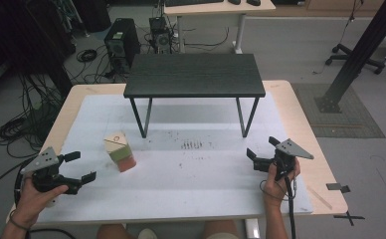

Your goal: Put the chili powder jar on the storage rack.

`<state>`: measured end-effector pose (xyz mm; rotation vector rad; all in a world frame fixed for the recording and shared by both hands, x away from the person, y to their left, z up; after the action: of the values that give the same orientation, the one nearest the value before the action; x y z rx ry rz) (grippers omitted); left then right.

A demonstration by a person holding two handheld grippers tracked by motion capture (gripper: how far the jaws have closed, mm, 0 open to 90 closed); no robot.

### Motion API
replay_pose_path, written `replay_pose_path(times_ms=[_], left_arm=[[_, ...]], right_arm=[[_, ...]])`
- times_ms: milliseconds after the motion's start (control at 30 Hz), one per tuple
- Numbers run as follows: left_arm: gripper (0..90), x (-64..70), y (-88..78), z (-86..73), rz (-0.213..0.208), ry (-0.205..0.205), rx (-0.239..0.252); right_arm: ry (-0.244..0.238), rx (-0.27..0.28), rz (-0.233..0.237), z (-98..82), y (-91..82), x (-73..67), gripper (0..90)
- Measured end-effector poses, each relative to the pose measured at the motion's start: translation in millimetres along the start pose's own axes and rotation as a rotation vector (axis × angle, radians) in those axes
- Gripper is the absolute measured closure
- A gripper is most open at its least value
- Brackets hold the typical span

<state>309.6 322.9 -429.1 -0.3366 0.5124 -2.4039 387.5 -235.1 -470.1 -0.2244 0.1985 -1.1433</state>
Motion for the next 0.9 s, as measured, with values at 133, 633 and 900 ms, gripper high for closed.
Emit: replay_pose_path(times_ms=[133,633,900], left_arm=[[0.4,-1.0,5.9,1.5,-0.007,0.009,-0.005],[0.4,-2.9,31.3,-2.3,-0.032,-0.001,-0.038],[0.4,-7.1,41.3,-2.8,-0.045,0.001,-0.063]], right_arm=[[-0.011,-0.010,0.003,-0.5,0.5,-1.4,0.5],[-0.013,-0.008,0.038,0.3,-0.4,-4.5,0.5],[-0.002,0.012,0.039,1.5,-2.7,-3.3,0.5]])
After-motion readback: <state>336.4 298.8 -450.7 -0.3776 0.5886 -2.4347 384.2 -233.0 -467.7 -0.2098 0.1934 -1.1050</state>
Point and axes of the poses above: each handheld gripper's, and its own axes: y roughly forward along the jaws, z roughly out of its top, x roughly to its right, the point moved 7 cm from there along y, roughly forward along the jaws, and after that the axes turned 7 degrees about -z, right-handed, at the moved point
